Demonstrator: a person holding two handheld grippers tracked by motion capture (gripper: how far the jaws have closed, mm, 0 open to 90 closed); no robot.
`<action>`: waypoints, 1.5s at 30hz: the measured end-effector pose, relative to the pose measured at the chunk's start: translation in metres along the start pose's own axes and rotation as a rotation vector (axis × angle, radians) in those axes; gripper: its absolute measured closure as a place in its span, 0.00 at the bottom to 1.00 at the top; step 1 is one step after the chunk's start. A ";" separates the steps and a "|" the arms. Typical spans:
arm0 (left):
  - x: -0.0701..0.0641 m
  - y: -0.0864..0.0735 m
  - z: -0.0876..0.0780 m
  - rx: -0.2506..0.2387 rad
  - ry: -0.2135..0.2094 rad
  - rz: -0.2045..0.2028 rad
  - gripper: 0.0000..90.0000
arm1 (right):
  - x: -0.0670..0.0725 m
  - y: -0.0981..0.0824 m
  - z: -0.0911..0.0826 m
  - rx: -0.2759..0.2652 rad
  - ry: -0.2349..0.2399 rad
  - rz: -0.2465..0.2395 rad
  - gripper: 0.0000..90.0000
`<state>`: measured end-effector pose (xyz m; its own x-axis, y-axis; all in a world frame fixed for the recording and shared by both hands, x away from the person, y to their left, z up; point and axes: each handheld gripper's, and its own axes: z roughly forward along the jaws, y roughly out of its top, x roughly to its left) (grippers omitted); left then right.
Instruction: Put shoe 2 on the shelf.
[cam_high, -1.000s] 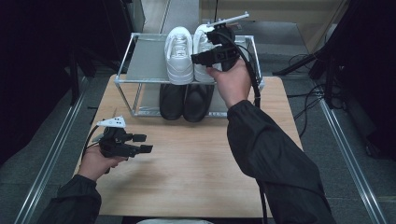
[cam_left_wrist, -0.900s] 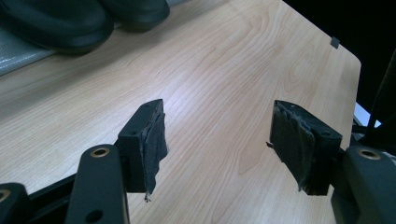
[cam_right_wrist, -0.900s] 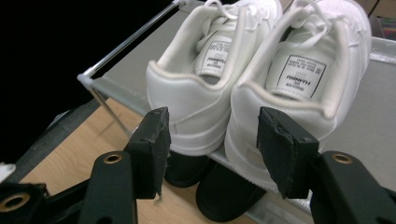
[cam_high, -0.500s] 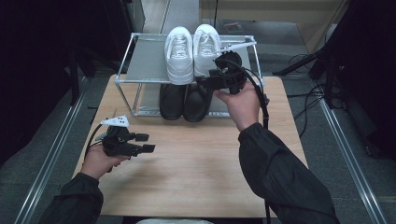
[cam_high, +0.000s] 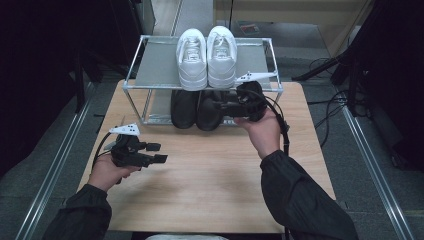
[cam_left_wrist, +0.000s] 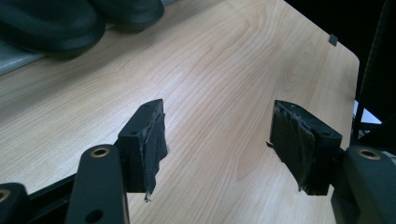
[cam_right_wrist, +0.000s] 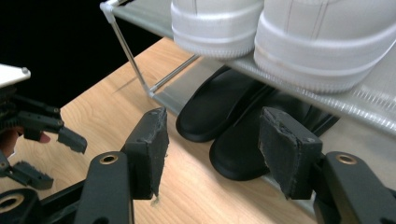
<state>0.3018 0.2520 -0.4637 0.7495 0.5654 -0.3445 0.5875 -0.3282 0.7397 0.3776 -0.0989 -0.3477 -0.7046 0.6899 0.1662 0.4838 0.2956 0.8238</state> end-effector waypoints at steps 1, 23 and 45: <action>0.000 0.000 0.000 0.001 0.001 0.000 0.40 | -0.001 -0.003 0.001 -0.002 0.004 0.001 0.48; -0.001 -0.001 0.004 0.010 -0.006 -0.005 0.40 | -0.012 -0.077 -0.002 0.007 0.082 -0.020 0.46; -0.011 0.000 0.005 0.004 -0.008 0.008 0.38 | -0.025 -0.138 -0.033 -0.006 0.094 -0.025 0.44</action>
<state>0.2953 0.2420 -0.4628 0.7565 0.5569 -0.3430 0.5827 -0.3358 0.7401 0.3114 -0.1787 -0.4482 -0.7622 0.6173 0.1950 0.4623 0.3082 0.8314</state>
